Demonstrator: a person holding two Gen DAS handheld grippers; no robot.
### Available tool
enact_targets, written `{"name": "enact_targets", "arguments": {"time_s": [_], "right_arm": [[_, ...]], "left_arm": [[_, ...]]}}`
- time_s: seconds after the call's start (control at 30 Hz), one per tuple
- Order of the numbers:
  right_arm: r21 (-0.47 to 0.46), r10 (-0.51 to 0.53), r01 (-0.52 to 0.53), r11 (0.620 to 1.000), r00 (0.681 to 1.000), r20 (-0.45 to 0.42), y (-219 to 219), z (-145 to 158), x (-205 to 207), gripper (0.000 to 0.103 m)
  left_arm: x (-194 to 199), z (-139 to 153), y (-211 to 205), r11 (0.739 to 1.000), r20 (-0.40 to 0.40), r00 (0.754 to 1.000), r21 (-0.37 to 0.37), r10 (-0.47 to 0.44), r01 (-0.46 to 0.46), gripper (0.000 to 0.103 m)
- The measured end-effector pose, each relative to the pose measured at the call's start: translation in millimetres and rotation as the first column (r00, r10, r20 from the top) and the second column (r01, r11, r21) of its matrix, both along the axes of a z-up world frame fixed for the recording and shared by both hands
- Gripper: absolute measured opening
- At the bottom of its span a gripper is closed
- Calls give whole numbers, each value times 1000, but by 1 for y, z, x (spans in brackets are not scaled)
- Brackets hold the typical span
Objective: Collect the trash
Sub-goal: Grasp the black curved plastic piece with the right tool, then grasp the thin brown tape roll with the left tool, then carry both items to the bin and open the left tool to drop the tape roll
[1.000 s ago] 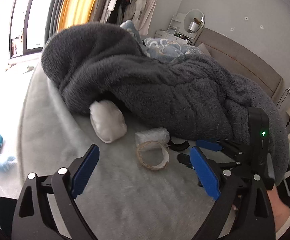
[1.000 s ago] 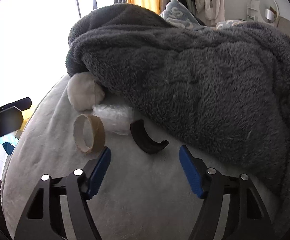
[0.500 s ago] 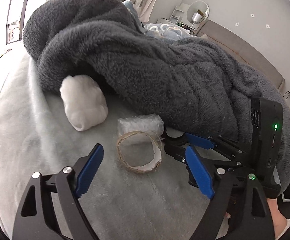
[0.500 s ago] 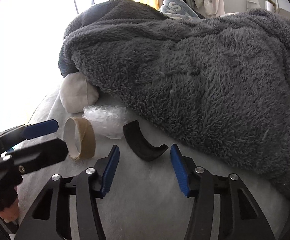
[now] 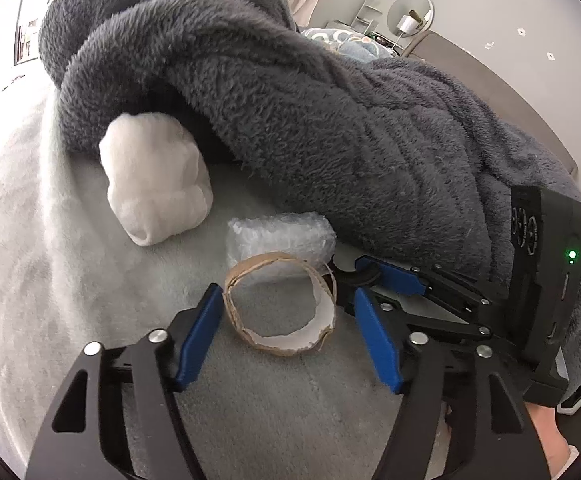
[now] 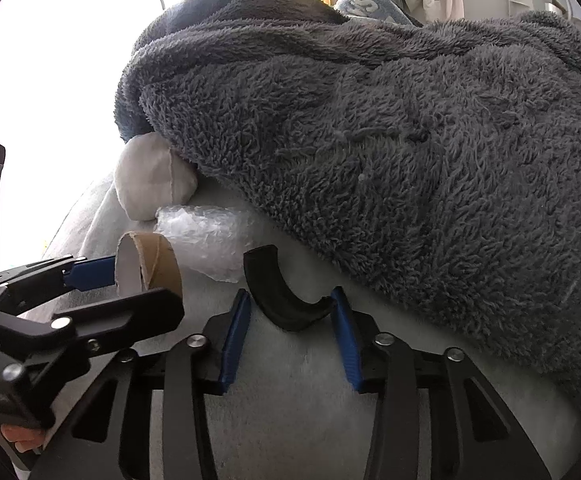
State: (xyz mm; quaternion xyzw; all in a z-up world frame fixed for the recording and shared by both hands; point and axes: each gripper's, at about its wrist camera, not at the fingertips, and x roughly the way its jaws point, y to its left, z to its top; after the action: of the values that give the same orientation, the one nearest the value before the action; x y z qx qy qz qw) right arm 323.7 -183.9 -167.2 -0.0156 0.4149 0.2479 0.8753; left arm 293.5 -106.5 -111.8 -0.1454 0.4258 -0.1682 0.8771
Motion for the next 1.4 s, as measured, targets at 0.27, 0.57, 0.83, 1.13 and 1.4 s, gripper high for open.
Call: {"name": "enact_targets", "arguments": {"time_s": [0.27,0.57,0.83,1.13,1.4], "right_arm": [[8,-5,4,1000,1000,24,-7,8,-6,27],[15,-37,37,999,999,29,-17,17,-13,19],[21,-72,71,997,997,27,-25,26,-34,19],[11,-74,74,997,996,40,-17,51,-69,19],[37,-79,78,996,996,51,5,75,-99,19]], "left_arm": [[4,-8,8,999,-34,999,-37,16,-18,54],[-7,-3,20,998,-11,1000,-64,4,-5,52],[-23,9,31,999,21,1000,-35,9,-8,52],[-47,25,51,999,59,998,19,25,-26,52],[-71,35,78,996,90,995,78,39,-46,52]]}}
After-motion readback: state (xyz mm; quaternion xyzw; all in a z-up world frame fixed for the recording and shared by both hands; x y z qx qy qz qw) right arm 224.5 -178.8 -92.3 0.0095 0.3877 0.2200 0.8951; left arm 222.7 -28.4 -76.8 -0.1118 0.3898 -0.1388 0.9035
